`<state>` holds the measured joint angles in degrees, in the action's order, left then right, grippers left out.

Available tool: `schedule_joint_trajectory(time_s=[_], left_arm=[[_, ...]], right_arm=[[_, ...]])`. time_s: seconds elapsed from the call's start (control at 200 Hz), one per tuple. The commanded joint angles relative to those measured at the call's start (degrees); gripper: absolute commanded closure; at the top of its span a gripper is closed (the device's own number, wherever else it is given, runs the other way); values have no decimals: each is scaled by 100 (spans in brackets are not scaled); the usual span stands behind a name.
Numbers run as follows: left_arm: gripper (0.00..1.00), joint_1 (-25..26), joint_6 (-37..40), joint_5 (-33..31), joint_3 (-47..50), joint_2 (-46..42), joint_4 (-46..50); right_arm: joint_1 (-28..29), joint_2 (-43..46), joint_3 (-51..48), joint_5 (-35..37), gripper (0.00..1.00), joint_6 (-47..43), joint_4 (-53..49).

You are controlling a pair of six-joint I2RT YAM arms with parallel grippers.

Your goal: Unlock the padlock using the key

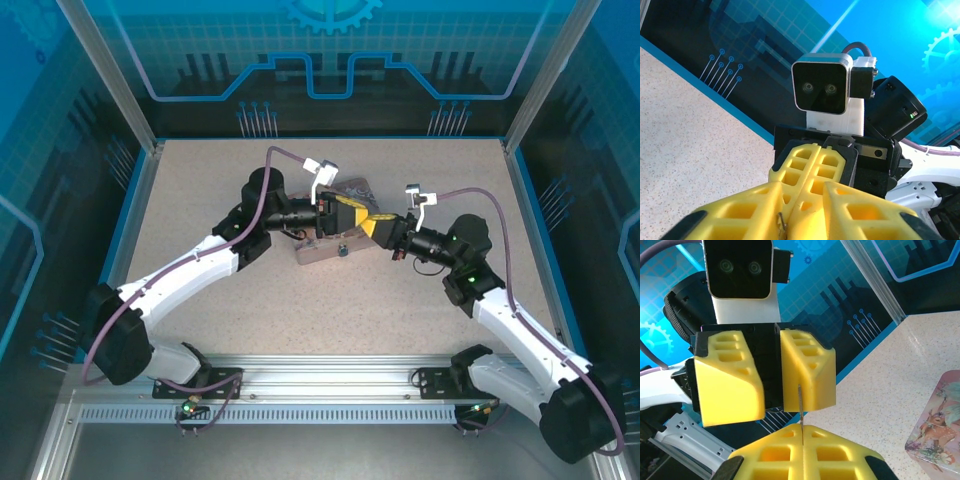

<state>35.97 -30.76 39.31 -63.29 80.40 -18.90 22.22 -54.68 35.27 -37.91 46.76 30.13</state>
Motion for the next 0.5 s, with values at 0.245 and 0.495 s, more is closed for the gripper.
schedule_joint_trajectory(time_s=[0.245, 0.495], left_arm=[[99, 59, 245, 34, -155, -22, 132], [100, 59, 273, -349, -105, -180, 204]], right_arm=[[116, -52, 171, 161, 92, 50, 162], [78, 164, 123, 132, 58, -178, -70]])
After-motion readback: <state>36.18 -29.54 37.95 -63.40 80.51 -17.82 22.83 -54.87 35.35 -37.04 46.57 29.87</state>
